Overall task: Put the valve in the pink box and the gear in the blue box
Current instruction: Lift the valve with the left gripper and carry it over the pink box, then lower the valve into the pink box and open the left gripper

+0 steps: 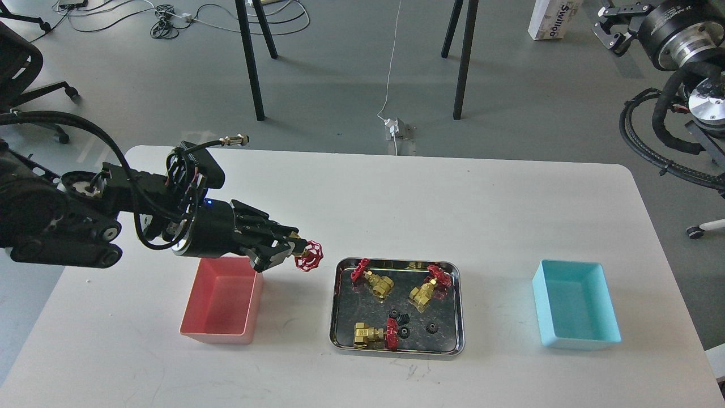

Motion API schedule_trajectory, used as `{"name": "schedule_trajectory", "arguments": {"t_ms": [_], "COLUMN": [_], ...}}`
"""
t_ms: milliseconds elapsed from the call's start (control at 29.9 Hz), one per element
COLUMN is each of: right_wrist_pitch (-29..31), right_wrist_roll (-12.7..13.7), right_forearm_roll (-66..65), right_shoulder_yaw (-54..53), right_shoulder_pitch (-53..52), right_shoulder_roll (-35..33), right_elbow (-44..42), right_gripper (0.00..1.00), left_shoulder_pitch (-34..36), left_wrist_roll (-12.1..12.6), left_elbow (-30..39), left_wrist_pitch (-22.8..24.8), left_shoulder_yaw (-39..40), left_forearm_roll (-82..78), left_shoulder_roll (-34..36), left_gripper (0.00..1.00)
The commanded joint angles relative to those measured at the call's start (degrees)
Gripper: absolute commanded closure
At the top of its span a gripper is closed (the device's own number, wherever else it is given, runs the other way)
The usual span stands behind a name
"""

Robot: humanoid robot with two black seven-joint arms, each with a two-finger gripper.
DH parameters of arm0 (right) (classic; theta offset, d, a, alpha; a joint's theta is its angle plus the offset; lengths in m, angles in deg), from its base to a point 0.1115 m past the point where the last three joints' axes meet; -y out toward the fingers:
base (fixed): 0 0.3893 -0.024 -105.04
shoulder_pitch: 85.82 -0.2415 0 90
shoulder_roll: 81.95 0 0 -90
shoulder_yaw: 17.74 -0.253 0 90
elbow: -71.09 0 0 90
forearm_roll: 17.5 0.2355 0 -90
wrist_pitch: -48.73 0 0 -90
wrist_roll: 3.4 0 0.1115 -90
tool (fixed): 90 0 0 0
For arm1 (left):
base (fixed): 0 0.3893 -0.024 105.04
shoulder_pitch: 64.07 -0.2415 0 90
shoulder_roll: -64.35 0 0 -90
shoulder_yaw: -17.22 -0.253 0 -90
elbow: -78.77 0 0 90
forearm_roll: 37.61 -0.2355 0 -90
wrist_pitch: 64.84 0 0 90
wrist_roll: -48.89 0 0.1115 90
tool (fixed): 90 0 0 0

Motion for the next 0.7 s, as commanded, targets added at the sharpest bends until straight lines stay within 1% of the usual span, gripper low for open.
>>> {"name": "schedule_trajectory", "arguments": {"t_ms": [0,100,234,367,501,668], "right_wrist_pitch": [0.0,0.0,-0.3,-1.0,-1.1,-1.1], "right_wrist_roll": [0.0,0.0,0.0,0.2,2.5,2.5], "right_forearm_roll": [0.0,0.0,0.1,0.6,0.7,0.7], "right_shoulder_yaw": [0.1,0.1,0.0,-1.0,-1.0,-1.1], "right_shoulder_pitch": [0.8,1.2,1.5,0.6,-3.1,-2.8], "right_shoulder_roll": [-0.1,-0.1,0.1,1.0,1.2,1.9], "right_elbow": [0.0,-0.1,-1.7,-2.2,-2.2,-2.2], "right_gripper": [0.01,0.01,0.01,0.01,0.01,0.01], "left_shoulder_pitch": [0.5,0.4,0.1,-0.8,-2.9,-4.9], "left_wrist_roll": [0.0,0.0,0.0,0.0,0.0,0.0], "left_elbow": [1.9,2.1,2.0,1.2,-1.0,-3.4], "left_wrist_pitch": [0.1,0.4,0.4,0.4,0.5,0.7], "left_shoulder_yaw": [-0.3,-1.1,-3.9,-4.2,-4.3,-4.4], "left_forearm_roll": [-4.9,-7.9,-8.6,-8.6,-8.6,-8.6], "left_shoulder_roll": [7.1,9.7,9.9,9.7,9.3,8.2], "left_gripper": [0.74,0.74,0.74,0.74,0.74,0.74]}}
